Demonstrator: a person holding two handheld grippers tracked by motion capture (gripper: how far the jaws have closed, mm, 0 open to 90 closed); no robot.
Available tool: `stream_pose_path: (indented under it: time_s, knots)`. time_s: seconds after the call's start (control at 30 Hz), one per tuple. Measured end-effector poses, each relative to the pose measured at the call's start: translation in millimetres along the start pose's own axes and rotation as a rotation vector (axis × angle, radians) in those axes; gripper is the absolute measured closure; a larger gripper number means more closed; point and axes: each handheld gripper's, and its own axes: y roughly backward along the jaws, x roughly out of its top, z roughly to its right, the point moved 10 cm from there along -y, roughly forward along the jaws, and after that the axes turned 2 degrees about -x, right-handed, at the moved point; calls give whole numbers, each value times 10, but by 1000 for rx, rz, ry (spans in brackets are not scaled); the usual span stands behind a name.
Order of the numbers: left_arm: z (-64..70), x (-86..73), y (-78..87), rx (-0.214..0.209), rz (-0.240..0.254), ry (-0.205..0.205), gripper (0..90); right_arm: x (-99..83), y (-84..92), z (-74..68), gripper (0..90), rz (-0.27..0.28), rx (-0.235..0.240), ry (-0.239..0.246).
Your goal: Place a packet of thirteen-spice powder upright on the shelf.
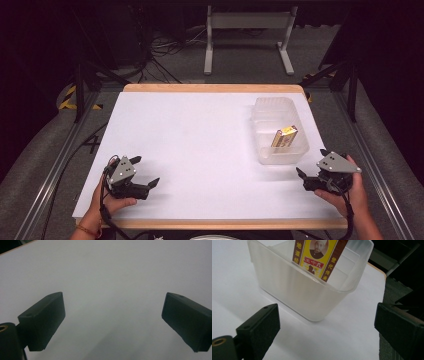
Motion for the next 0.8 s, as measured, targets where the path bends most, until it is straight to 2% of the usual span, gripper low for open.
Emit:
stream_pose_path:
  time_s: [0.1, 0.27, 0.4, 0.57, 0.8]
  knots:
    - [-6, -1, -3, 1, 2, 1, 55, -49, -2, 27, 73, -5, -12, -8]
    - [-13, -2, 0, -2, 3, 9, 55, -174, -12, 43, 73, -10, -12, -48]
    - [-31, 5, 9, -2, 10, 8, 55, -252, -12, 59, 71, -19, -50, -38]
    - [-54, 30, 28, 0, 27, 18, 55, -337, 21, 76, 72, -2, -43, -79]
    - [-85, 41, 17, -6, 39, 27, 53, -450, 93, 175, 68, 19, -56, -149]
